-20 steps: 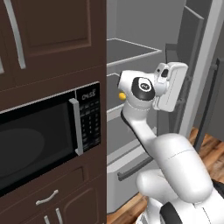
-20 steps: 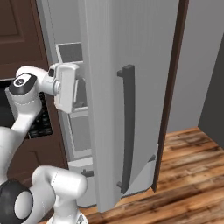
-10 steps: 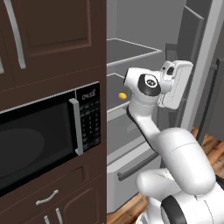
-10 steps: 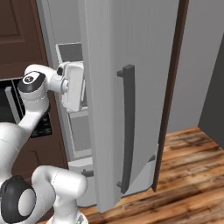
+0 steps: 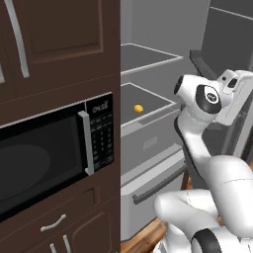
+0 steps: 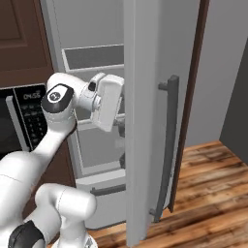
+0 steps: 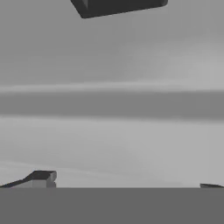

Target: Retrieve a lemon from the fridge and place it on the cutting board with the fish.

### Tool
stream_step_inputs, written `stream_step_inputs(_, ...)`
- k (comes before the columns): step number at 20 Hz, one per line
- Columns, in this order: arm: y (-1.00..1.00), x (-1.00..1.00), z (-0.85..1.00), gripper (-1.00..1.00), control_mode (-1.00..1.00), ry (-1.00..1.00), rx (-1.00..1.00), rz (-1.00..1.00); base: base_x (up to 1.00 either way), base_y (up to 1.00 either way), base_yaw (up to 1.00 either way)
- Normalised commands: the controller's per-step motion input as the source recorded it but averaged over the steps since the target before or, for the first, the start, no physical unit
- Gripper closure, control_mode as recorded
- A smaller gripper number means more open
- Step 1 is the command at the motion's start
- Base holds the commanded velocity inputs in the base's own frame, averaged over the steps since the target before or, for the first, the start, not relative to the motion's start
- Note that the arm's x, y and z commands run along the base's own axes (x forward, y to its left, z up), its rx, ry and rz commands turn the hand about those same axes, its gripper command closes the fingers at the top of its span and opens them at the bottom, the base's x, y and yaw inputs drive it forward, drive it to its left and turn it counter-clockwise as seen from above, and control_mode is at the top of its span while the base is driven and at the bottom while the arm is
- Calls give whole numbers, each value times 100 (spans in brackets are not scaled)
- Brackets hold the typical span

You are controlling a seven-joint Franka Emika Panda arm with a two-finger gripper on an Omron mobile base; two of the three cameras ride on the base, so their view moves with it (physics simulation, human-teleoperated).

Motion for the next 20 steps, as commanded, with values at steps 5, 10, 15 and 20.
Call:
stream_step_inputs(5,-100,5,0,-100,-100,0,2,0,0,0,0)
stream_step_inputs(10,-100,22,-2,-100,-100,0,0,1,0,0,0)
stream_step_inputs(15,-95,6,0,-100,-100,0,5,2,0,0,0)
stream_step_inputs(20,-44,-4,11,-100,-100,1,10,0,0,0,0)
